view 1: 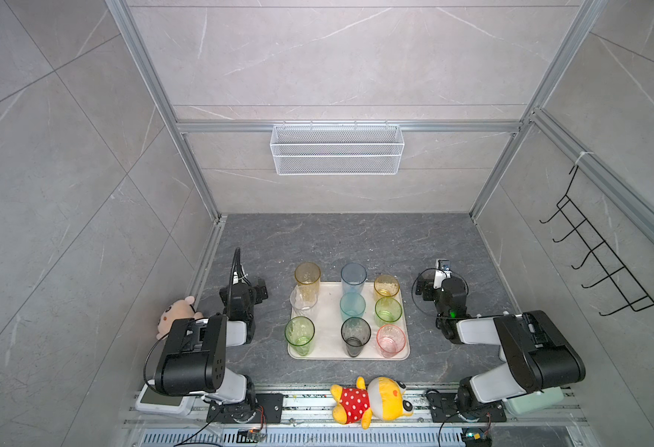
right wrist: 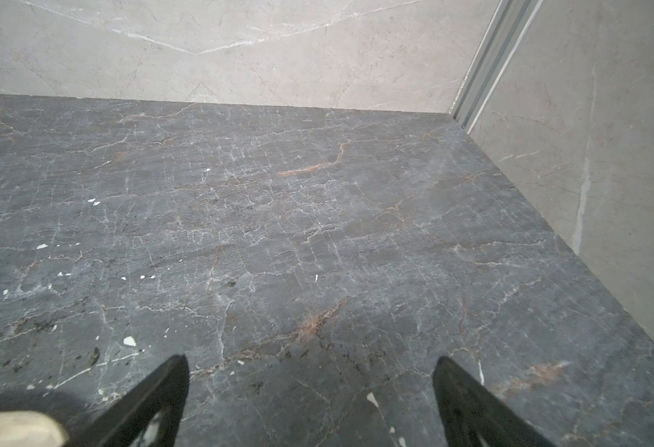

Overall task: Place the glasses into the tray
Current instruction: Reset both arms

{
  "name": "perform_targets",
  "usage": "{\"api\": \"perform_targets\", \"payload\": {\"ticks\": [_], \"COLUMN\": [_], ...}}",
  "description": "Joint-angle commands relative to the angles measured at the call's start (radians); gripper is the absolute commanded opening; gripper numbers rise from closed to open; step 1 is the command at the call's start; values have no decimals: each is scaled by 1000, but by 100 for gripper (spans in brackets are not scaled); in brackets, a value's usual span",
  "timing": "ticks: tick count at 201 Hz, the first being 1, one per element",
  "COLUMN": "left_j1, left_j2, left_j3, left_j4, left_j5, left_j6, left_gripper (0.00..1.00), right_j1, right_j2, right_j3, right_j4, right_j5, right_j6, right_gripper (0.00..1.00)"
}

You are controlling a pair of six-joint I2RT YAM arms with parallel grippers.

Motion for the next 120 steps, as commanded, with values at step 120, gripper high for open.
{"api": "perform_targets", "payload": {"ticks": [120], "left_j1": [0], "left_j2": [3], "left_j3": [31], "left_j4": [6], "left_j5": [-8], "left_j6": [8], "left_gripper": [100], "right_j1": [-3], "right_j2": [2], "right_j3": [9], "right_j4": [16], "right_j5": [-6], "right_j6": [7], "right_gripper": [99]}}
